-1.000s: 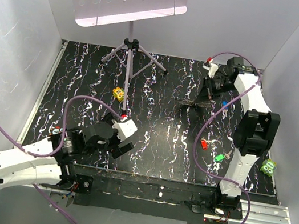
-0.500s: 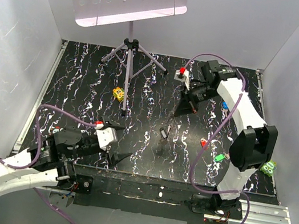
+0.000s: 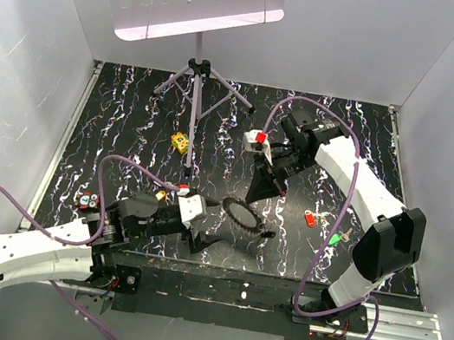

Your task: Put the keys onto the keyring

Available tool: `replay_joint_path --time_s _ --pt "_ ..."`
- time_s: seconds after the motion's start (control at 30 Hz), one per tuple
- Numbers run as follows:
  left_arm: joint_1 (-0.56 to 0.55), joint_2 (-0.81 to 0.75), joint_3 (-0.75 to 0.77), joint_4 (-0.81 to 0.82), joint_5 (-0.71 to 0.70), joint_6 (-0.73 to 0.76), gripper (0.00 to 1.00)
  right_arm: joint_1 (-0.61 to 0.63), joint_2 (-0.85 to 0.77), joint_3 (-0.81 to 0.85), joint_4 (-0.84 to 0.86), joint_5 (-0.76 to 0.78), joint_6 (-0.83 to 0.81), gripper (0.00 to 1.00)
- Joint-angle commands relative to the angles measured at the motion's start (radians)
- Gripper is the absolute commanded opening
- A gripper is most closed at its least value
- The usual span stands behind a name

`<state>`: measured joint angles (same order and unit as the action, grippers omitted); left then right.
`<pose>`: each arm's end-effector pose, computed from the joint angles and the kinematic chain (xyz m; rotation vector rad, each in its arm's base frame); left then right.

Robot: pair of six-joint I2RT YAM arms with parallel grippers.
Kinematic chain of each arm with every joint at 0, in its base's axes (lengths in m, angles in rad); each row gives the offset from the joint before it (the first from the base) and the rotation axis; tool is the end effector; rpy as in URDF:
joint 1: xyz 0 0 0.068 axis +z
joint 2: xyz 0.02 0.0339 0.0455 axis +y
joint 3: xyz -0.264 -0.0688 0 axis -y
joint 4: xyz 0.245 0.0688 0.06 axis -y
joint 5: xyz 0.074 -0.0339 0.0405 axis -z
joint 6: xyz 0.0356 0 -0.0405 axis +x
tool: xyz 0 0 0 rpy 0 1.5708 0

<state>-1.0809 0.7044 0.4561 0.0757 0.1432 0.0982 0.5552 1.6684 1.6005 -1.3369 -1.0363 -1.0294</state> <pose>0.0796 -0.1601 0.2636 1.0999 1.4476 -0.8346 0.2468 0.1892 0.3286 -1.8174 1.6300 1.3037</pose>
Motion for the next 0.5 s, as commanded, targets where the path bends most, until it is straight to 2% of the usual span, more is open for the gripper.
replay_joint_path --time_s 0.0,0.23,0.37,0.47 --pt "0.004 -0.028 -0.017 0.164 -0.042 -0.014 0.79 0.031 -0.015 -0.024 -0.151 -0.082 -0.049 0.01" --pt "0.004 0.073 -0.022 0.205 0.001 -0.068 0.56 0.038 0.045 -0.019 -0.208 -0.13 -0.106 0.01" --pt "0.004 0.115 -0.03 0.242 -0.014 -0.052 0.55 0.046 0.051 -0.024 -0.219 -0.145 -0.121 0.01" --pt "0.004 0.138 -0.027 0.262 -0.039 -0.034 0.5 0.049 0.057 -0.028 -0.219 -0.145 -0.124 0.01"
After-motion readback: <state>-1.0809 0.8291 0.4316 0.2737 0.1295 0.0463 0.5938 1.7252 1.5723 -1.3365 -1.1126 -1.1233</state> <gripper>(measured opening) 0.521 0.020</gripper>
